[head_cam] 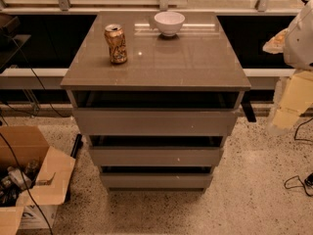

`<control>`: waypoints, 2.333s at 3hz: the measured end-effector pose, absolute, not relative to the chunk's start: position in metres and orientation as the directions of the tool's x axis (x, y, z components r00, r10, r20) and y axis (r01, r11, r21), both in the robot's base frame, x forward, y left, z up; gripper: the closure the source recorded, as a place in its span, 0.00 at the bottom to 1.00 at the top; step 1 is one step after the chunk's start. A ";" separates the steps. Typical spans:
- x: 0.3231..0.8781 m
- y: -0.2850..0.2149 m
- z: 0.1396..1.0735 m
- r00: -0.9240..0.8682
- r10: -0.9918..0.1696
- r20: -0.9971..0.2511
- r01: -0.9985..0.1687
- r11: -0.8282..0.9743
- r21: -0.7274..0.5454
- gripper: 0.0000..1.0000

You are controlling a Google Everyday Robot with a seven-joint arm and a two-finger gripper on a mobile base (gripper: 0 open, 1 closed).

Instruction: Open top drawer

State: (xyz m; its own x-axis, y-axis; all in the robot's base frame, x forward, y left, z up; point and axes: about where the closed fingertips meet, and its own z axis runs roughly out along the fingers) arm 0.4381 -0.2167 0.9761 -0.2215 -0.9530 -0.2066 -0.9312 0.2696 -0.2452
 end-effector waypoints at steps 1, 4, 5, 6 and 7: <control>0.438 -0.217 0.976 -0.222 -0.953 -0.207 -0.931 0.270 -0.245 0.00; 0.465 -0.171 0.891 -0.277 -0.883 -0.378 -0.896 0.380 -0.231 0.00; 0.476 -0.161 0.858 -0.310 -0.856 -0.413 -0.892 0.412 -0.186 0.00; 0.477 -0.160 0.857 -0.310 -0.855 -0.415 -0.891 0.414 -0.188 0.00; 0.478 -0.156 0.844 -0.318 -0.867 -0.384 -0.894 0.410 -0.183 0.00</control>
Offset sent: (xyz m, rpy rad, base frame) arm 0.0125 0.0262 -0.0382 0.0922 -0.0888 -0.0382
